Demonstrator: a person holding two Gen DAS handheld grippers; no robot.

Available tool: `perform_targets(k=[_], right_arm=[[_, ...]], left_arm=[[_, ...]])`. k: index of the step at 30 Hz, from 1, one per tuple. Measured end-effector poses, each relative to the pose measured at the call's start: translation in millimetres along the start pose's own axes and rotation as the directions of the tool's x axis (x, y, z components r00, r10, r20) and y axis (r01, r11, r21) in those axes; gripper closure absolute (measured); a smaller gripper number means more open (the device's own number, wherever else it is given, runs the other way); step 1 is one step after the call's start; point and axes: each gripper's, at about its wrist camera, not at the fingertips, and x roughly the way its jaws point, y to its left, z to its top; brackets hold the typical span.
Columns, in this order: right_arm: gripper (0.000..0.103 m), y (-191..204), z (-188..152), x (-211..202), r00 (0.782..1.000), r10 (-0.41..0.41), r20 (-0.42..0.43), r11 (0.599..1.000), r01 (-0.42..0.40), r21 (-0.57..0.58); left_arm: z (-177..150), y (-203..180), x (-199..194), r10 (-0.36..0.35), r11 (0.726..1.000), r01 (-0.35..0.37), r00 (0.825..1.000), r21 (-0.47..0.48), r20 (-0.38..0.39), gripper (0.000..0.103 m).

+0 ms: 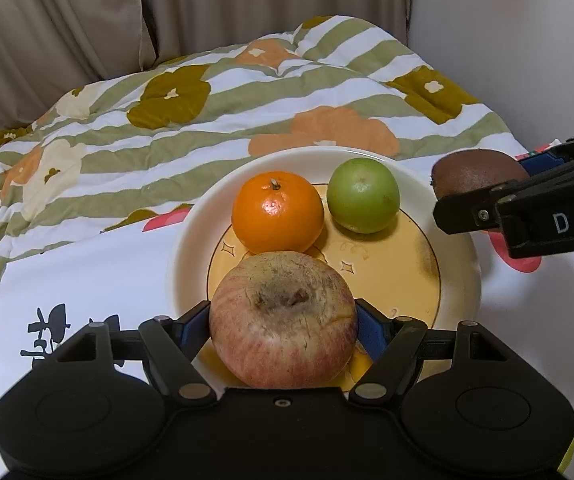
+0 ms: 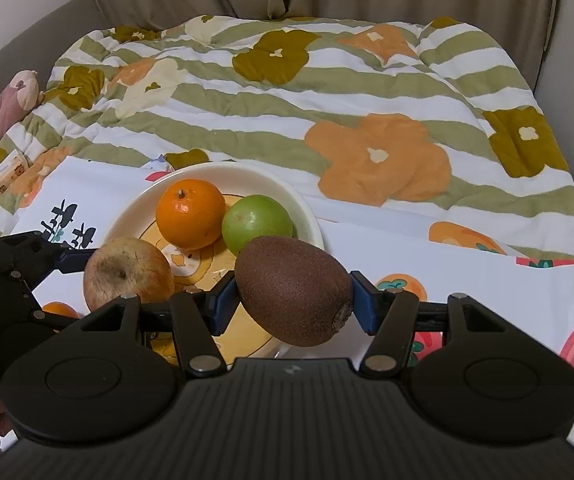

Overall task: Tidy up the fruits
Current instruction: 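Lower the apple and kiwi into the duck bowl and open both tools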

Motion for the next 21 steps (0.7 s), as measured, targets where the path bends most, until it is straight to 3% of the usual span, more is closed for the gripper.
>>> perform_targets(k=[2, 4, 13, 21], right_arm=[[0.029, 1.9, 0.3, -1.4, 1.000, 0.001, 0.003, 1.000, -0.001, -0.001], [0.029, 3.5, 0.6, -2.2, 1.000, 0.003, 0.004, 1.000, -0.003, 0.000], [0.029, 18.8, 0.1, 5.9, 0.997, 0.065, -0.028, 0.998, -0.066, -0.021], [0.029, 38.3, -11.6, 31.6, 0.997, 0.063, -0.050, 0.977, -0.072, -0.199]], left_arm=[[-0.3, 0.3, -10.5, -0.004, 1.000, 0.003, 0.999, 0.007, 0.046, 0.011], [-0.7, 1.3, -19.2, 0.001, 1.000, -0.002, 0.997, 0.013, 0.072, 0.007], [-14.6, 11.2, -45.3, 0.013, 1.000, -0.013, 0.997, -0.006, 0.077, 0.007], [-31.3, 19.7, -59.1, 0.048, 0.998, -0.047, 0.997, -0.030, 0.057, 0.007]])
